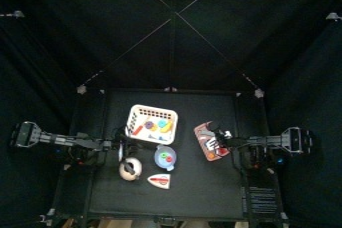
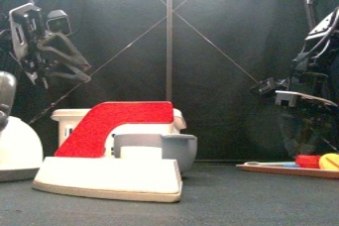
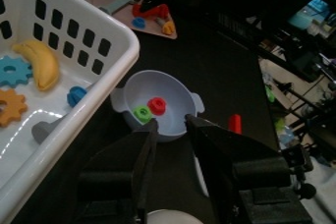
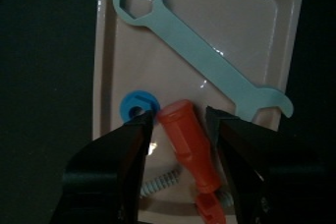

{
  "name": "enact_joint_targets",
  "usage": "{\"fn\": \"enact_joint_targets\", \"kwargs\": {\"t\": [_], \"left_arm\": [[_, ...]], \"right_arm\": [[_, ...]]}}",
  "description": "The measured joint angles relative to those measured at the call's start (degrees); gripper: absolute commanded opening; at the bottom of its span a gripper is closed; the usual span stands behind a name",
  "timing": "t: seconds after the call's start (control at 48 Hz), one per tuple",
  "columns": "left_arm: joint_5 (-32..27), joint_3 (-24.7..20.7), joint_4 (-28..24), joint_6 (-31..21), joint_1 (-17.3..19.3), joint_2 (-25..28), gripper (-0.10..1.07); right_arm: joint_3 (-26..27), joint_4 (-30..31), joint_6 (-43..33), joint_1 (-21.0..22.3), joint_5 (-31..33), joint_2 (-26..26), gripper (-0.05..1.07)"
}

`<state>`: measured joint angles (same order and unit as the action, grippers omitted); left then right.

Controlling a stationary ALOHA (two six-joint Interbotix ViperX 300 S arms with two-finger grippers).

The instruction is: Grab wrench

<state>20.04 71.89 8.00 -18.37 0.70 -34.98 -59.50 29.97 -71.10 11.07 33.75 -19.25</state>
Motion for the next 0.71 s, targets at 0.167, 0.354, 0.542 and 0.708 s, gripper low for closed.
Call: {"fn": "enact_joint_targets", "kwargs": {"t": [0.167,0.354,0.542,0.708], "left_arm": [[0.1,0.0,0.0,0.0,0.0,0.0,0.72],[0.1,0.1,0.0,0.0,0.4,0.0,0.72],[0.1,0.2,0.0,0.0,0.8,0.0,0.72],[0.1,0.2,0.0,0.1,1.0,0.0,0.72]], "right_arm": [[0.7,2.3,0.2,0.4,1.7,0.0,0.83],[1.1,6.3,0.3,1.7,2.2,0.1,0.83],[1.4,9.1,2.5,2.6,2.2,0.4,0.83],[1.4,8.7,9.5,4.7,2.2,1.9,0.83]]}}
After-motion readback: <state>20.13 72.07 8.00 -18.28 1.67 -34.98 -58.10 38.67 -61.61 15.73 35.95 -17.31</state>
